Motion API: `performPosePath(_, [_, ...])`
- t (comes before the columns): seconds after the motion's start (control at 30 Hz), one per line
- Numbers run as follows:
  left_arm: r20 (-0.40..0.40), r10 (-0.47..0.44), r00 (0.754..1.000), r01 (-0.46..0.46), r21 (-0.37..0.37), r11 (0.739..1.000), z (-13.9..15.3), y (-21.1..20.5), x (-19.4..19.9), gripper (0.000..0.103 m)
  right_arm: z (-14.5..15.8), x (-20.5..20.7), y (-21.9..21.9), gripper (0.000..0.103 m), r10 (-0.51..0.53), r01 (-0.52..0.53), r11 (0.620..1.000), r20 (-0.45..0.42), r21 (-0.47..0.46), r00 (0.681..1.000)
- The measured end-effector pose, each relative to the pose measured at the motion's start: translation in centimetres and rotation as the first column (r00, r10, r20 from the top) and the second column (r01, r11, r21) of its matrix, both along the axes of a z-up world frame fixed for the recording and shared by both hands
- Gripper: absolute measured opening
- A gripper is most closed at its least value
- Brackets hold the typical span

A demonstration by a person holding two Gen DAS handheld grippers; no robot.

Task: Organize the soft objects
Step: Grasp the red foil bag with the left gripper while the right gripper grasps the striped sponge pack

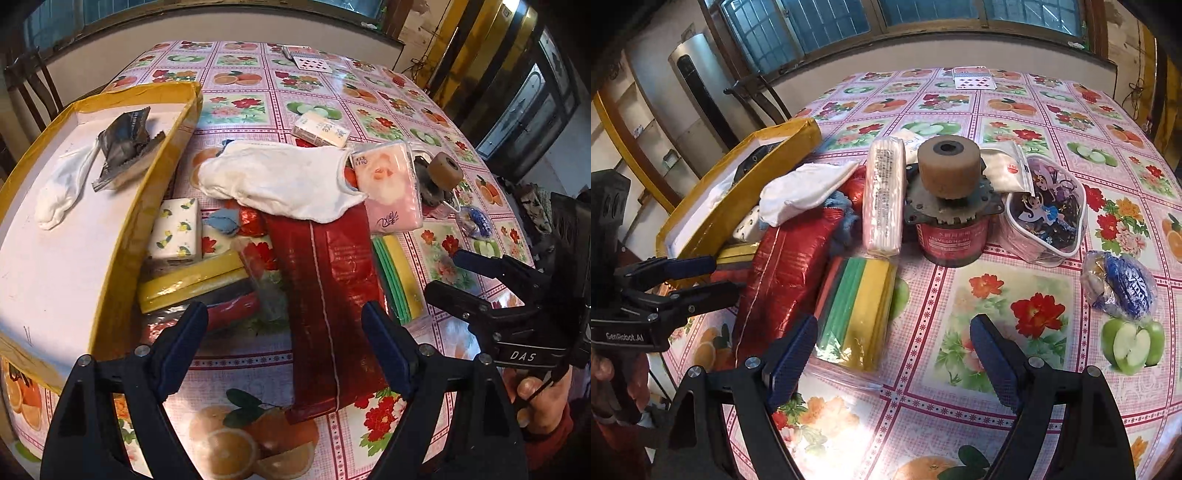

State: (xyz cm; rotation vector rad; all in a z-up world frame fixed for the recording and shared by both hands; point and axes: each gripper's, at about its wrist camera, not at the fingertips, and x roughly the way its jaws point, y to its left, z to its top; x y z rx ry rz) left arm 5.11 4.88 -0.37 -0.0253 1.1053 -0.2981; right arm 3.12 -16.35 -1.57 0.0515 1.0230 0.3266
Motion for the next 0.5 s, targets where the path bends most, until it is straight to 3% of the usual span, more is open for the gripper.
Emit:
performPosePath(0.1, [-0.007,0.014,1.0,-0.013,0.06,0.998,-0.5,-1.4,-0.2,0.085,-0.1,0.1,-0.1,0.086,-0.007,0.007,1.0,-0.003,-0.018,1.0])
performPosePath(0.5, [-0.109,0.054,0.993,-0.054,0.003,0.999,-2.5,-3.0,0.5,0.085,-0.9,0.5,-1.1,0.086,-0.037,0.036,0.999,-0.036,-0.014,0.999])
